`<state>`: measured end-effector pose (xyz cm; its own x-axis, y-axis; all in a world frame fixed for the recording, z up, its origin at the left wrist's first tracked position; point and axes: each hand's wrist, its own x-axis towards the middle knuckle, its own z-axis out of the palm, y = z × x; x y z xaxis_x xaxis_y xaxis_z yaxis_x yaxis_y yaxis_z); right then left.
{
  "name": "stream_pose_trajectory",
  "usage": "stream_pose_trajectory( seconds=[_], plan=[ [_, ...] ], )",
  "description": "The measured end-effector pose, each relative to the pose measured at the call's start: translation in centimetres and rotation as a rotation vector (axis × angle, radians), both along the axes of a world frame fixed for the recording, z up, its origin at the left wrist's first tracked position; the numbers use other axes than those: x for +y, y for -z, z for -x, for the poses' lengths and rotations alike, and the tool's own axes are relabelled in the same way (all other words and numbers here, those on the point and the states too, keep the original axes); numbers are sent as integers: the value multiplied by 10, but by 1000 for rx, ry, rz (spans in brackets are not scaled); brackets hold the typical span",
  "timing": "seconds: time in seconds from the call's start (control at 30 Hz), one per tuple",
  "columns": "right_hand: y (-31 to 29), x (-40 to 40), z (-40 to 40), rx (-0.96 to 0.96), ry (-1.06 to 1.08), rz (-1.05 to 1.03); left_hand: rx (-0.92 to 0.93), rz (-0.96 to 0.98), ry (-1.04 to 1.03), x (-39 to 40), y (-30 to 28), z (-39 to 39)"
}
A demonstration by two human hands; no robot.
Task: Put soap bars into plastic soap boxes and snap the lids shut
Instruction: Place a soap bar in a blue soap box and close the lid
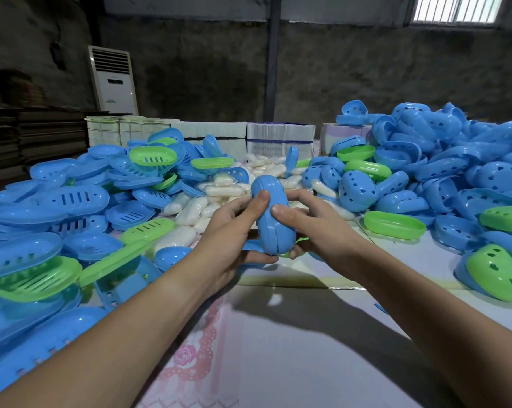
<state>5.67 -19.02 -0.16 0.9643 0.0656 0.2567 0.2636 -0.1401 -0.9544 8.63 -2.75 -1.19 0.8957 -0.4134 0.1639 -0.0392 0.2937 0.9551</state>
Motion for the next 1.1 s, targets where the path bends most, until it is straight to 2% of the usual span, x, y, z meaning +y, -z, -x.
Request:
stream_pose_trajectory(
  seconds=[0.27,0.47,0.9,1.1],
  plan=[
    [-2,2,1,18,37,-45,-6,1,-4,-2,-1,1],
    [-7,-6,3,22,92,-1,25,86,168,4,-1,-5],
    [-12,-7,4,41,15,-15,-58,104,266,13,-3,-13],
    [-11,-6,3,27,14,-2,-72,105,236,11,-2,-14]
  ],
)
